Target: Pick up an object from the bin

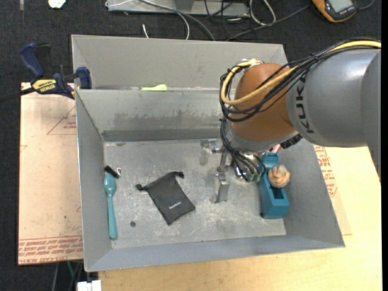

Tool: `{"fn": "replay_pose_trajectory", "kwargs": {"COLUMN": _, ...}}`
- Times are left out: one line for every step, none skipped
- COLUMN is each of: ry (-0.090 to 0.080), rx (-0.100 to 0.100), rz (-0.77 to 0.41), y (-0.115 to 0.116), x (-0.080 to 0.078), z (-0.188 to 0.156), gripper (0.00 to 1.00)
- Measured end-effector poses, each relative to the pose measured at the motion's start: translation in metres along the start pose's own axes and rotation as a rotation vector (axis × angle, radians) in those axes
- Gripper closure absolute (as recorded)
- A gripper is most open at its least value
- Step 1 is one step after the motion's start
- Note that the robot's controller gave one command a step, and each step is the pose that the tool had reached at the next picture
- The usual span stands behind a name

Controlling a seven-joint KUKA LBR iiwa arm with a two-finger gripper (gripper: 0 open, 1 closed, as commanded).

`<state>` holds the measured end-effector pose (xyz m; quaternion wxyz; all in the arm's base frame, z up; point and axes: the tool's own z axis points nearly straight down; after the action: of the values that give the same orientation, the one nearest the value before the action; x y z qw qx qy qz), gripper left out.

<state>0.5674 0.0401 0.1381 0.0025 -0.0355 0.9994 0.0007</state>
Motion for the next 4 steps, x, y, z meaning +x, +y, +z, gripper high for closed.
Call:
{"fn": "replay_pose_trajectory", "kwargs": {"ry": -0.007, "rx": -0.001, "rz": -0.004, "y": 0.033, "x": 0.025, "z": 0.068, "gripper": 0.0}}
{"fn": "replay_pose_trajectory", "kwargs": {"ry": -0.006, "rx": -0.001, "rz": -0.01, "y": 0.069, "x": -0.011, "z": 0.067, "gripper": 0.0}}
{"fn": "replay_pose_trajectory", "kwargs": {"ry": -0.01, "rx": -0.002, "rz": -0.018, "y": 0.07, "x": -0.001, "z": 0.067, "gripper": 0.0}}
{"fn": "replay_pose_trajectory", "kwargs": {"ry": -0.012, "rx": -0.003, "rz": -0.179, "y": 0.037, "x": 0.041, "z": 0.029, "gripper": 1.0}}
